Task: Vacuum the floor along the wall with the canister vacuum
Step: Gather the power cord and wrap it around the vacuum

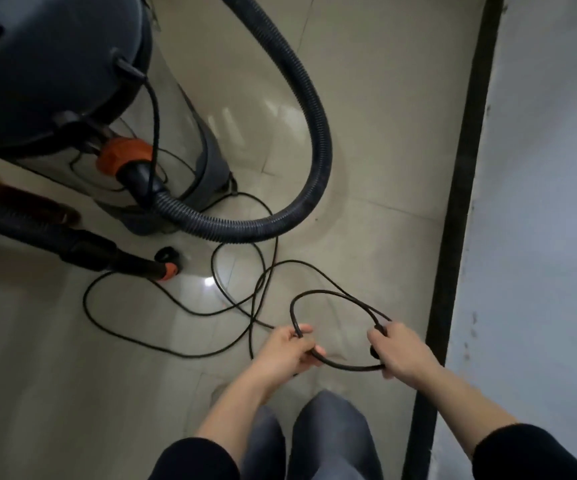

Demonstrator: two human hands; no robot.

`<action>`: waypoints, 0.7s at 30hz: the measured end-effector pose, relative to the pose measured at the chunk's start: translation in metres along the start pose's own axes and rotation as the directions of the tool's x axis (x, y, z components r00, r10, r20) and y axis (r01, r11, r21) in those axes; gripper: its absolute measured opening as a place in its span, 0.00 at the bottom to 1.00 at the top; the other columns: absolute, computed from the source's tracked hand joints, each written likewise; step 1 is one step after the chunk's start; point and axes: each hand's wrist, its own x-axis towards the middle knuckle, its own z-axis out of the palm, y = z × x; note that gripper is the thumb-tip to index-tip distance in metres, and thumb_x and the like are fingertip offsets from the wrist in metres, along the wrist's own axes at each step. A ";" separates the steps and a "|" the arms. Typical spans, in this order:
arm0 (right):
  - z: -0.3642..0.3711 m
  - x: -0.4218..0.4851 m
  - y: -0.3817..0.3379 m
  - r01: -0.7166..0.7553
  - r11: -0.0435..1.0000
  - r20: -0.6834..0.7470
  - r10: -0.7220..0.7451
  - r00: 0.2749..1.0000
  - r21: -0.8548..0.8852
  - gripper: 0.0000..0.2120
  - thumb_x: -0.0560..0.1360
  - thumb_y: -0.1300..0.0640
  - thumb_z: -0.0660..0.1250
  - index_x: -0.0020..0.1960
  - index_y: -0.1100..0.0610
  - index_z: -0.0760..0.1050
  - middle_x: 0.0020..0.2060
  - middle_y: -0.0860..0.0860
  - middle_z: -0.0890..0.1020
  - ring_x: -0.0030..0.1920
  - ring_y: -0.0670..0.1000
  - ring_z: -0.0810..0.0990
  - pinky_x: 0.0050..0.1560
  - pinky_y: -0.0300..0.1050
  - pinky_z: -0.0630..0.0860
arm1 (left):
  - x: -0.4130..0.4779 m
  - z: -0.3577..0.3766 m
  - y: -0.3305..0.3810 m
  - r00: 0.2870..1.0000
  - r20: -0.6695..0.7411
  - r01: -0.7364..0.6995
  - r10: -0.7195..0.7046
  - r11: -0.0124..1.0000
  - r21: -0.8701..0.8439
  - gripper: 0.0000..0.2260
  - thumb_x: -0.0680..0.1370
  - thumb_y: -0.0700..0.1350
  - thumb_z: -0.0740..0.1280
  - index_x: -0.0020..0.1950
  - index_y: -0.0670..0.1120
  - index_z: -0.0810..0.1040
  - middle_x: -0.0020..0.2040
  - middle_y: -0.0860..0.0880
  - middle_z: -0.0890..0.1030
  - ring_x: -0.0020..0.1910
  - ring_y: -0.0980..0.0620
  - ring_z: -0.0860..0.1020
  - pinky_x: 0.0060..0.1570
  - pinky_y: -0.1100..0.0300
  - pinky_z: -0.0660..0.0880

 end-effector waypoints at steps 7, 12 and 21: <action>0.109 0.062 -0.012 0.120 0.990 0.018 -0.119 0.993 -0.069 0.10 0.78 0.49 0.58 0.46 0.56 0.69 0.43 0.53 0.81 0.43 0.56 0.82 0.47 0.50 0.76 | 0.068 -0.088 -0.080 0.941 -0.337 0.002 0.010 0.999 0.035 0.12 0.78 0.34 0.61 0.58 0.45 0.75 0.42 0.43 0.81 0.38 0.52 0.79 0.34 0.66 0.73; 0.172 0.140 -0.032 0.182 0.975 0.004 -0.183 0.983 -0.126 0.08 0.79 0.52 0.58 0.48 0.58 0.68 0.40 0.52 0.75 0.43 0.55 0.73 0.40 0.46 0.66 | 0.151 -0.150 -0.108 0.840 -0.537 -0.027 0.080 0.994 0.106 0.15 0.76 0.33 0.55 0.53 0.47 0.77 0.35 0.41 0.81 0.38 0.46 0.82 0.40 0.59 0.77; 0.211 0.259 -0.081 0.376 0.784 -0.200 -0.523 0.828 -0.494 0.02 0.78 0.60 0.57 0.50 0.57 0.66 0.44 0.54 0.73 0.50 0.59 0.74 0.44 0.49 0.65 | 0.238 -0.221 -0.155 0.614 -0.560 0.233 0.557 0.550 0.802 0.35 0.74 0.32 0.61 0.79 0.48 0.53 0.70 0.40 0.62 0.67 0.40 0.63 0.64 0.47 0.65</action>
